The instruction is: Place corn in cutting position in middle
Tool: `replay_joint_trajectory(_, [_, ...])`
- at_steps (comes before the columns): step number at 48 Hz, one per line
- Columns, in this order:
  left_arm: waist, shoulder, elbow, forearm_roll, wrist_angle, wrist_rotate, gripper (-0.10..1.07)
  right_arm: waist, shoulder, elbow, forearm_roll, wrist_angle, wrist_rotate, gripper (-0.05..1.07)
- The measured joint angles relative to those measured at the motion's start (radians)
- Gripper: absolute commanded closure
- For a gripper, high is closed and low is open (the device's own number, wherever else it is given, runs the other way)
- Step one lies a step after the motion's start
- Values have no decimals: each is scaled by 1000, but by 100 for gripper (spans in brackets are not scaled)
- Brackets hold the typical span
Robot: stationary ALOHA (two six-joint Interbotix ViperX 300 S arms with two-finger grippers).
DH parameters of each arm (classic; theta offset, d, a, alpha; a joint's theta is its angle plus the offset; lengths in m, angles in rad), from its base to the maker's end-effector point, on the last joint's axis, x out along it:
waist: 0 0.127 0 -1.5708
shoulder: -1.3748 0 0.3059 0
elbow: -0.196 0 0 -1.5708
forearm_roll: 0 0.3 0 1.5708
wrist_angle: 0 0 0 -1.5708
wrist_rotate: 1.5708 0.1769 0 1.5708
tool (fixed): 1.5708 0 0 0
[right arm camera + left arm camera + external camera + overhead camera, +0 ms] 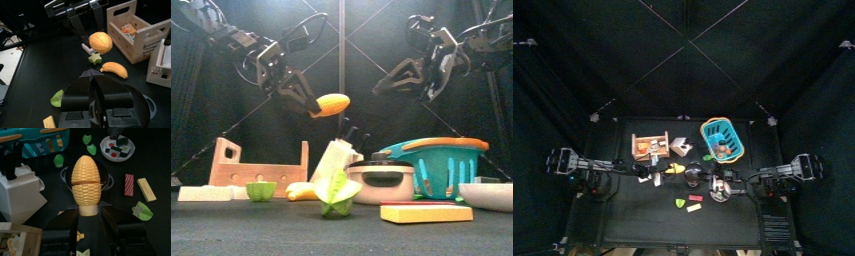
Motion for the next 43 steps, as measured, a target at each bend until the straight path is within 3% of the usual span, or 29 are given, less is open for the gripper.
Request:
replay_joint_trajectory(13, [-3, -37, 51, -3, -9, 2, 58, 3, 20, -12, -2, 0, 0, 72])
replay_joint_trajectory(29, [-17, -32, 129, -72, -12, -14, 58, 5, 29, -3, 0, -2, 0, 72])
replay_joint_trajectory(35, [-32, -29, 144, -192, -11, -40, 58, 5, 40, -5, 2, -2, 0, 72])
replay_joint_trajectory(43, [-124, -25, 169, -494, 25, -46, 59, 5, 51, -3, 3, 0, 0, 72])
